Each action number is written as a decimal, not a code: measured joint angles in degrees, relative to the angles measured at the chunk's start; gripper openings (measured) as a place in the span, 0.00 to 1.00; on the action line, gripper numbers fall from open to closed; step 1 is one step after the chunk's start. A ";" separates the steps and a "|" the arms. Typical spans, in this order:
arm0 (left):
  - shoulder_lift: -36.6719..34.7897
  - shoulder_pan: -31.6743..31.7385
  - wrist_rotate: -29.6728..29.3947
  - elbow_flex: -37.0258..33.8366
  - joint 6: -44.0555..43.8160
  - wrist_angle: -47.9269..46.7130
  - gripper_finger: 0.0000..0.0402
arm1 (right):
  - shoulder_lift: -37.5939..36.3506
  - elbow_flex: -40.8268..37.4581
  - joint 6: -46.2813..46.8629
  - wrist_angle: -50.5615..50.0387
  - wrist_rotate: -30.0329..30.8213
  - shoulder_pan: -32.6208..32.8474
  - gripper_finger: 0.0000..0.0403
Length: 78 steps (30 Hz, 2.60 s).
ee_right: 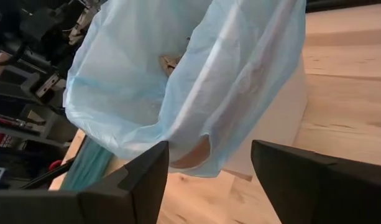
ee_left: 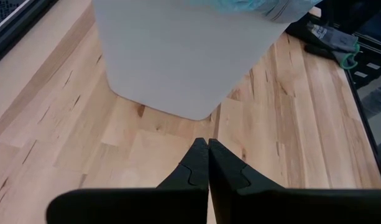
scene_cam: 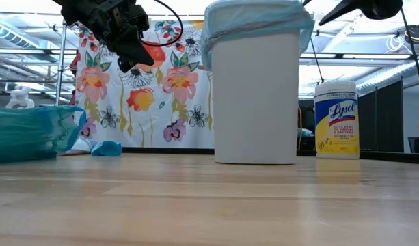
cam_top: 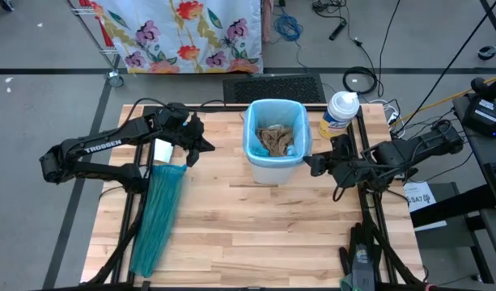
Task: Place trash/remove bag and relplace
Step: Remove the light blue trash bag from the white trash bin
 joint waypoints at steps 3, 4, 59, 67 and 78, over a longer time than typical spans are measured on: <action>0.00 -0.01 0.00 -0.01 -0.02 -0.01 0.00 | 0.13 0.00 -0.58 0.01 -0.13 -0.44 0.49; -0.01 0.00 0.00 -0.02 -0.02 0.02 0.00 | 0.13 0.00 -0.98 0.03 -0.15 -0.46 0.47; 0.00 0.00 0.00 -0.02 0.24 1.69 0.00 | -0.37 0.02 -31.94 24.04 -0.38 -10.12 0.00; 0.00 0.02 0.00 -0.02 -0.08 2.69 0.00 | 0.67 0.02 -47.24 38.63 -9.88 -19.82 0.00; 0.02 -0.01 0.00 -0.02 -0.17 2.49 0.00 | 5.13 0.02 -53.71 48.08 -29.57 -29.30 0.00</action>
